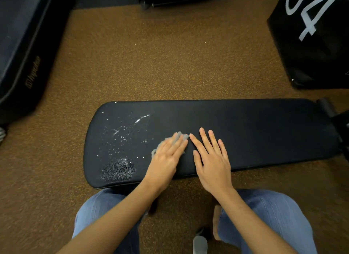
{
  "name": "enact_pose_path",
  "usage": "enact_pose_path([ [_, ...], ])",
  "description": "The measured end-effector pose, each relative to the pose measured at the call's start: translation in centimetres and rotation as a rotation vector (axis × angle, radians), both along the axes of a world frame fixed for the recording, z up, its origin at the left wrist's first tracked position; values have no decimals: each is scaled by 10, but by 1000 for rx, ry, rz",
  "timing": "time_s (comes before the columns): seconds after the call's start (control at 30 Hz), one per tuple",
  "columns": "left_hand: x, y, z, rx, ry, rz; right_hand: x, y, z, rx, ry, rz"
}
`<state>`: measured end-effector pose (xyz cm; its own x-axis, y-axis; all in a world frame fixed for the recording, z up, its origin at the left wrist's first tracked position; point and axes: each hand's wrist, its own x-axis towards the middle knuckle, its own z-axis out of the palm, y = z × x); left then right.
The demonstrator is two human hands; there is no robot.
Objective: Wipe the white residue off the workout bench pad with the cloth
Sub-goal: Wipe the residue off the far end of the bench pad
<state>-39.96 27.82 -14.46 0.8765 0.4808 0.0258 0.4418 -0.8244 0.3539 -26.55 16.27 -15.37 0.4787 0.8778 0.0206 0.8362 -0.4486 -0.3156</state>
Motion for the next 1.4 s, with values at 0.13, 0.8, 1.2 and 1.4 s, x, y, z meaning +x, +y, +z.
enact_pose_path([
  [0.13,7,26,-1,116,20,-132,0,0,0,8,-3,-2],
  [0.8,30,31,12,-8,149,-61,-1,0,0,-15,-30,2],
  [1.2,24,26,2,-112,-143,-11,0,0,1,-4,-17,0],
  [1.4,-4,34,29,122,-230,-8,0,1,0,40,31,-4],
])
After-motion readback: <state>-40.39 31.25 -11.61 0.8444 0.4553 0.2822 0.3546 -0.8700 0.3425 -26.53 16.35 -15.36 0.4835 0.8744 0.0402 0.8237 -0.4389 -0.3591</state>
